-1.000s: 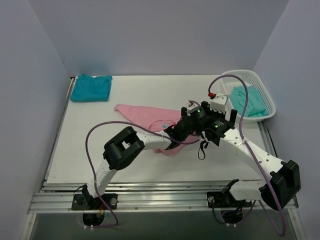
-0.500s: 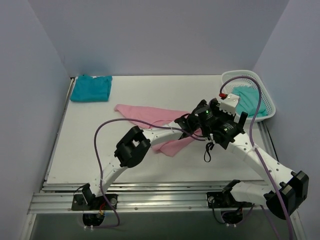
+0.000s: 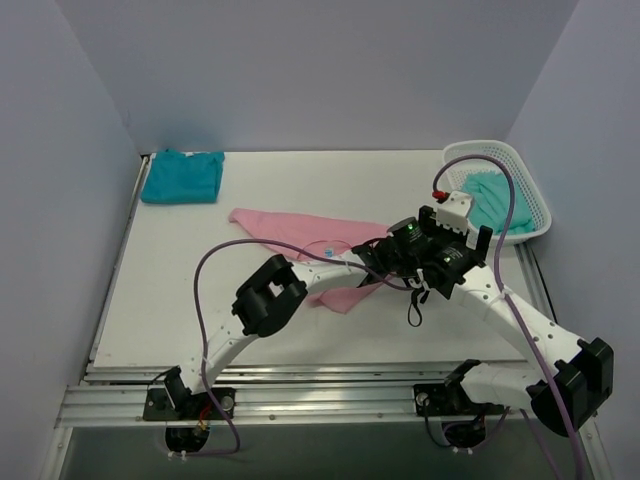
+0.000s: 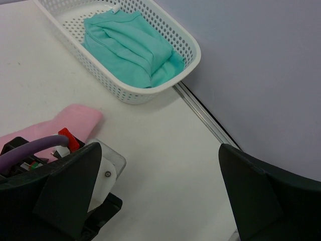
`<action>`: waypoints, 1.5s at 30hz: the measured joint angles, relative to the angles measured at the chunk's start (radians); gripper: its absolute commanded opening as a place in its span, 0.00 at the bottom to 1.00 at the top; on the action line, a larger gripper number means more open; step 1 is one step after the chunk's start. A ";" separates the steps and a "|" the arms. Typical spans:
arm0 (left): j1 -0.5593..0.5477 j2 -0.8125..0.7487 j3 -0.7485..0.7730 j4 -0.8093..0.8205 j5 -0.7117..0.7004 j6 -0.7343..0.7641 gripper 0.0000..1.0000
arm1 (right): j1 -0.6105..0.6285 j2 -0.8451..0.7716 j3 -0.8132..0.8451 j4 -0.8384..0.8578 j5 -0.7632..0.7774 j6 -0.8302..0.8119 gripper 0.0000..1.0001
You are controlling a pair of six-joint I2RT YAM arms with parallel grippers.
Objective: Fold and stack the t-shirts
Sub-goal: Flatten the tshirt out
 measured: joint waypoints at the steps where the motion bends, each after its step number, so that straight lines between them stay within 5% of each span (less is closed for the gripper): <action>1: -0.001 0.006 0.001 -0.002 0.002 0.003 0.94 | 0.000 0.003 -0.001 -0.004 0.002 -0.001 1.00; 14: -0.013 0.109 0.125 0.004 -0.055 0.035 0.97 | 0.000 0.012 -0.007 -0.020 0.024 -0.027 1.00; 22: -0.013 0.127 0.138 0.017 -0.127 0.056 0.54 | 0.000 0.018 -0.012 -0.018 0.016 -0.034 1.00; 24: -0.013 0.130 0.138 0.018 -0.140 0.058 0.21 | 0.000 0.021 -0.013 -0.018 0.014 -0.035 1.00; 26: -0.013 0.133 0.137 0.014 -0.156 0.058 0.03 | 0.000 0.026 -0.016 -0.018 0.008 -0.038 1.00; 45: -0.013 0.008 -0.071 0.048 -0.230 0.063 0.02 | 0.034 0.024 -0.022 -0.018 -0.042 -0.040 1.00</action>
